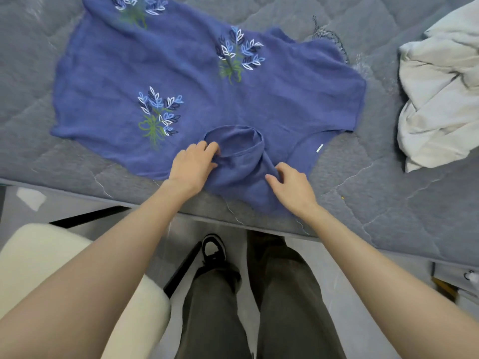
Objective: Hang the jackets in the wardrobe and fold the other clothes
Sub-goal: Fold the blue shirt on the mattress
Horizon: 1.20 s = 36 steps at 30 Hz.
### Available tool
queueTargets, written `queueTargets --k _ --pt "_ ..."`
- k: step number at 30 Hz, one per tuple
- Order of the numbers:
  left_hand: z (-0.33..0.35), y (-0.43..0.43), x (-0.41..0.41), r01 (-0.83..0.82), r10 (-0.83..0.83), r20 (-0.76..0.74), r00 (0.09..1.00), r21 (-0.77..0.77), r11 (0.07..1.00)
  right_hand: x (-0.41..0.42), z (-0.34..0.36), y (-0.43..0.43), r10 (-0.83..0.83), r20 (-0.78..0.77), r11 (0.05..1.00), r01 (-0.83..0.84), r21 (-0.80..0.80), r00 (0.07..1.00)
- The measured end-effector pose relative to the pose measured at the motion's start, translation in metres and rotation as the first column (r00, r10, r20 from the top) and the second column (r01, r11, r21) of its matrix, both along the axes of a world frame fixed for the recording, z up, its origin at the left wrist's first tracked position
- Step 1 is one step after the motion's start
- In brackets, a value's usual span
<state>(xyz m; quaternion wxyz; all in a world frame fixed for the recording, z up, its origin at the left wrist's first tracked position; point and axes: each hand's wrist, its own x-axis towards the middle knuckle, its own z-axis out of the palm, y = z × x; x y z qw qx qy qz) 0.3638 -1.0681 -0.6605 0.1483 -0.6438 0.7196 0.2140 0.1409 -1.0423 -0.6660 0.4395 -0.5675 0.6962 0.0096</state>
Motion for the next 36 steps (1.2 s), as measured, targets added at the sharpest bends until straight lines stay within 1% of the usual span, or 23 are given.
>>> queueTargets --k 1,2,3,4,5,6,7,8,10,11,13,15,16,18,21,23,24,27,30,33,36 --pt "-0.001 -0.003 0.001 -0.026 0.026 -0.003 1.000 -0.017 1.000 -0.007 0.001 0.001 -0.058 0.040 0.998 0.057 0.028 0.997" --pt "-0.002 -0.006 0.002 -0.096 0.093 -0.066 0.993 -0.031 0.995 -0.017 0.001 0.003 -0.119 0.066 0.990 0.113 0.085 0.991" --pt "-0.001 -0.008 0.004 -0.209 0.202 -0.173 0.964 -0.027 0.977 -0.027 0.000 0.005 -0.175 0.082 0.975 0.161 0.156 0.981" --pt "0.000 -0.010 0.006 -0.338 0.327 -0.271 0.905 0.006 0.941 -0.037 0.000 0.008 -0.225 0.092 0.952 0.198 0.234 0.970" --pt "0.001 -0.014 0.008 -0.448 0.439 -0.329 0.836 0.050 0.892 -0.046 0.000 0.011 -0.255 0.092 0.928 0.217 0.303 0.963" --pt "0.002 -0.016 0.009 -0.527 0.519 -0.347 0.781 0.079 0.846 -0.053 0.000 0.014 -0.261 0.079 0.912 0.219 0.346 0.962" --pt "0.002 -0.018 0.010 -0.575 0.567 -0.348 0.747 0.090 0.813 -0.058 -0.001 0.015 -0.246 0.058 0.911 0.211 0.355 0.968" --pt "0.003 -0.018 0.009 -0.601 0.589 -0.353 0.727 0.090 0.795 -0.060 -0.001 0.015 -0.217 0.028 0.923 0.196 0.331 0.976" --pt "0.006 -0.018 0.002 -0.608 0.581 -0.379 0.720 0.060 0.792 -0.059 -0.001 0.010 -0.176 -0.030 0.958 0.178 0.224 0.984" --pt "0.008 -0.018 -0.003 -0.590 0.552 -0.389 0.737 0.027 0.807 -0.056 0.001 0.006 -0.180 -0.022 0.970 0.181 0.163 0.983" --pt "0.011 -0.018 -0.016 -0.517 0.461 -0.389 0.798 -0.048 0.854 -0.050 0.005 -0.004 -0.202 0.074 0.978 0.197 0.068 0.977" --pt "0.013 -0.018 -0.029 -0.426 0.382 -0.342 0.858 -0.058 0.903 -0.044 0.007 -0.015 -0.185 0.168 0.982 0.188 -0.003 0.968" --pt "0.014 -0.019 -0.035 -0.386 0.357 -0.295 0.886 -0.045 0.921 -0.040 0.008 -0.022 -0.152 0.177 0.987 0.159 -0.028 0.972" --pt "0.013 -0.019 -0.043 -0.356 0.345 -0.222 0.912 -0.009 0.934 -0.034 0.005 -0.034 -0.115 0.146 0.993 0.118 -0.007 0.982" --pt "0.007 -0.019 -0.046 -0.457 0.456 -0.204 0.866 0.045 0.888 -0.027 -0.003 -0.045 -0.175 0.069 0.981 0.169 0.092 0.982" --pt "0.005 -0.022 -0.046 -0.477 0.474 -0.155 0.867 0.017 0.879 -0.028 -0.006 -0.048 -0.216 0.025 0.973 0.213 0.084 0.976" --pt "0.006 -0.025 -0.046 -0.463 0.456 -0.152 0.877 -0.011 0.886 -0.030 -0.006 -0.050 -0.256 0.034 0.965 0.254 0.062 0.966" --pt "0.010 -0.042 -0.048 -0.390 0.364 -0.219 0.905 -0.088 0.917 -0.043 0.000 -0.059 -0.425 0.120 0.903 0.429 -0.016 0.897" --pt "0.015 -0.069 -0.056 -0.344 0.298 -0.287 0.910 -0.122 0.931 -0.065 0.009 -0.074 -0.512 0.145 0.834 0.531 -0.153 0.847" --pt "0.017 -0.106 -0.069 -0.335 0.252 -0.417 0.874 -0.139 0.932 -0.084 0.017 -0.103 -0.503 0.128 0.799 0.517 -0.307 0.855" --pt "0.013 -0.154 -0.081 -0.284 0.177 -0.485 0.856 -0.158 0.946 -0.095 0.021 -0.144 -0.446 0.145 0.796 0.466 -0.386 0.883"
